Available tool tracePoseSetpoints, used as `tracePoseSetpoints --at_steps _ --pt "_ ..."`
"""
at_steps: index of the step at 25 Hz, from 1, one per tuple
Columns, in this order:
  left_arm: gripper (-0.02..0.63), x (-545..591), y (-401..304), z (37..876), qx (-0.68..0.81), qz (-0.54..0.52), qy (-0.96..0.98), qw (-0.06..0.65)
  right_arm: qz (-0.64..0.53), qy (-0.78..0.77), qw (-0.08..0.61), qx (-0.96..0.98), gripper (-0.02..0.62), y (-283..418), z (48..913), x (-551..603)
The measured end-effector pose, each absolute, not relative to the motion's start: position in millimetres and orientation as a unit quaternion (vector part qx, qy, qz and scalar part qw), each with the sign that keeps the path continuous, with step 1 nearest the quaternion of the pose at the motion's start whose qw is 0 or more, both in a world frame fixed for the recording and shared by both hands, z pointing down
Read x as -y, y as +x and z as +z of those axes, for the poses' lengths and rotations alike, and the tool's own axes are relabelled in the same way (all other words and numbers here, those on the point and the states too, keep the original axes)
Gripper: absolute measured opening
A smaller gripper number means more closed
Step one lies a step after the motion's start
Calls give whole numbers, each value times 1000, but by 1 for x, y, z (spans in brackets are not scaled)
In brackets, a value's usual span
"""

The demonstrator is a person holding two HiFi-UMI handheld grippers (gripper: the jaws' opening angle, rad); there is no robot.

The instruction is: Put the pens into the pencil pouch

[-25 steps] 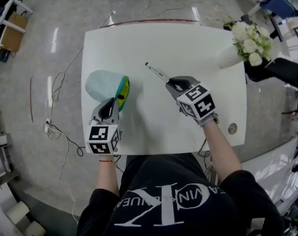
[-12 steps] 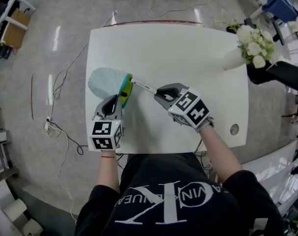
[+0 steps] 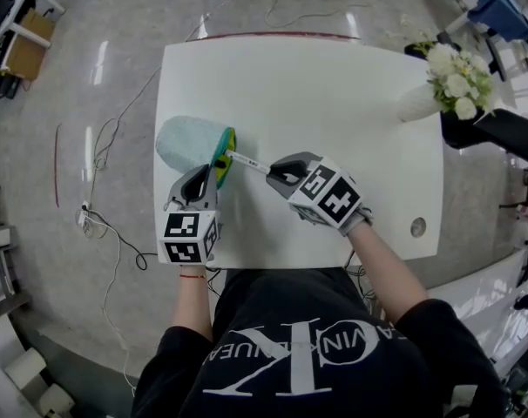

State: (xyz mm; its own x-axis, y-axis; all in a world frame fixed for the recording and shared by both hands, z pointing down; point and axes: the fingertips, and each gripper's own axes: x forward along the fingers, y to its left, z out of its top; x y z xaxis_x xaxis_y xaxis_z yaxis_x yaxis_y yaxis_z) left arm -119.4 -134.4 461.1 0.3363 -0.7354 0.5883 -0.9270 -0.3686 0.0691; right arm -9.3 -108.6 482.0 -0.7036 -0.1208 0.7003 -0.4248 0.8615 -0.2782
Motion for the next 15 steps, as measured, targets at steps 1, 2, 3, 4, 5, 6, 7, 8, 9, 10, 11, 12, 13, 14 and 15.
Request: tracePoseSetpoints --at_steps 1,2,3,4,5,6,7,8,9,10,11,12,13,14,15 --pt "11 133 -118 461 523 237 794 201 218 153 355 896 81 -11 484 109" --pt "11 132 -117 461 521 237 795 201 221 154 356 895 81 -13 485 109" --pt "11 131 -116 462 519 236 797 201 224 155 357 894 81 -15 486 110" --pt "11 130 -114 462 517 235 798 201 225 156 357 893 81 -17 487 111" --pt "11 129 -113 463 515 235 799 201 227 157 357 893 81 -19 488 112" --pt "11 128 -112 463 513 235 801 201 228 156 356 893 81 -22 489 113" --pt "11 126 -112 464 512 235 801 202 229 156 356 893 81 -25 489 113" --pt "11 125 -111 464 510 235 802 203 230 155 356 892 81 -28 489 114" --pt "11 123 -111 464 509 235 803 203 230 154 357 892 83 -31 489 114" --pt "11 122 -111 464 508 234 804 204 231 153 358 891 83 -34 490 114" --pt "11 121 -110 464 506 233 805 204 231 152 359 891 83 -36 490 114" --pt "11 120 -109 464 505 233 806 204 231 152 360 891 83 -38 491 114" --pt "11 119 -109 463 503 233 807 203 231 151 361 891 83 -41 491 114" --pt "11 118 -108 463 502 232 808 203 230 151 362 891 83 -43 491 115" --pt "11 117 -107 463 500 232 809 202 230 150 362 891 83 -45 491 115"
